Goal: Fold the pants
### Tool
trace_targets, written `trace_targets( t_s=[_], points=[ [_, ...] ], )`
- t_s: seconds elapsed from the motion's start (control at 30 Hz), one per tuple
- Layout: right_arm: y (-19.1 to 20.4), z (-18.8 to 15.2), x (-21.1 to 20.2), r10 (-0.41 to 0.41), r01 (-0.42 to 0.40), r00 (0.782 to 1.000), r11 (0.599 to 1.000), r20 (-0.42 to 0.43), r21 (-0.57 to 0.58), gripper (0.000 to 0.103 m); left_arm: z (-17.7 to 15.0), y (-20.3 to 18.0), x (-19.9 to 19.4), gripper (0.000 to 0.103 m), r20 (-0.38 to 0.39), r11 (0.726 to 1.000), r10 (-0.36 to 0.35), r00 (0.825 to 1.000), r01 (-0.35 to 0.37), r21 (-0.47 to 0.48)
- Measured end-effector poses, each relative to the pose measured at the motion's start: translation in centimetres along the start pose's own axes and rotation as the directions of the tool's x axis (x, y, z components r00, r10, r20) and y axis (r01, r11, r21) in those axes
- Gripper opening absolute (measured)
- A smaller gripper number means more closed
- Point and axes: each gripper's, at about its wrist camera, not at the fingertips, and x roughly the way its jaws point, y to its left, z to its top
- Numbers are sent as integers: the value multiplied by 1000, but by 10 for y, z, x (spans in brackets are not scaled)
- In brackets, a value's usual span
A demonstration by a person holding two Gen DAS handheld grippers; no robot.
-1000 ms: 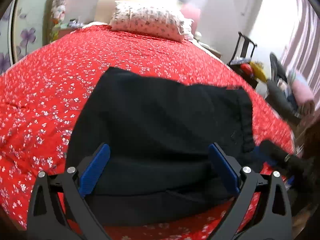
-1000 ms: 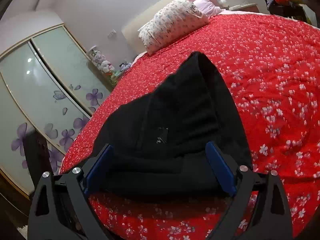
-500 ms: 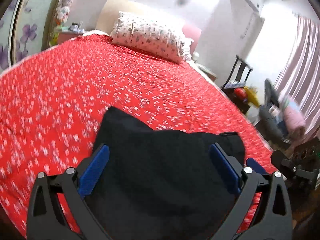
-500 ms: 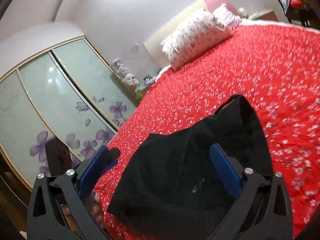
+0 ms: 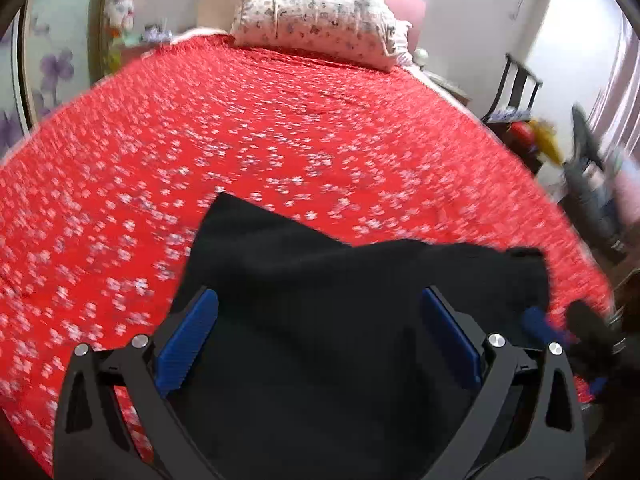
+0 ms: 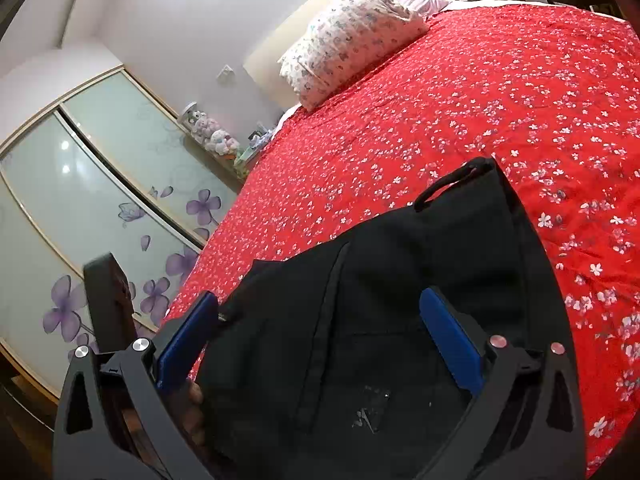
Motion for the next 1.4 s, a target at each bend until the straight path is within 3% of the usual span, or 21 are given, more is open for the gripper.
trace_targets(
  t_s=[0.13, 0.3, 0.4, 0.8, 0.9, 1.0, 1.1, 1.23, 1.33, 1.4],
  points=[
    [0, -3, 3, -8, 8, 1000, 1000, 5, -10, 102, -5, -9, 8, 101, -2, 994, 87, 996, -87, 65],
    [-13, 1, 1, 54, -55, 998, 997, 21, 50, 102, -4, -4, 8, 101, -6, 994, 102, 995, -102, 44],
    [-9, -1, -6, 66, -66, 998, 997, 16, 28, 102, -9, -4, -3, 101, 3, 990, 136, 991, -136, 45],
    [15, -11, -71, 251, -251, 968, 961, -19, -117, 102, -62, -3, -60, 101, 69, 989, 125, 990, -130, 67],
    [13, -18, -68, 217, -226, 973, 966, -80, -128, 102, -70, -1, -57, 101, 67, 989, 126, 990, -131, 63],
    [0, -28, -43, 74, -98, 978, 989, -195, -114, 102, -76, 5, -49, 101, 60, 994, 98, 993, -101, 35],
    [3, -29, -41, 62, -92, 978, 985, -197, -146, 102, -79, 10, -46, 101, 71, 997, 75, 995, -77, 20],
    [7, -28, -43, 79, -108, 982, 981, -173, -160, 102, -84, 14, -45, 101, 90, 998, 53, 995, -55, 25],
    [-11, -13, -65, 171, -173, 984, 984, -41, -51, 102, -87, 17, -46, 101, 97, 999, 41, 994, -43, 28],
    [-38, -3, -76, 84, -87, 995, 995, 56, 53, 102, -88, 18, -47, 101, 102, 999, 36, 994, -40, 35]
  ],
)
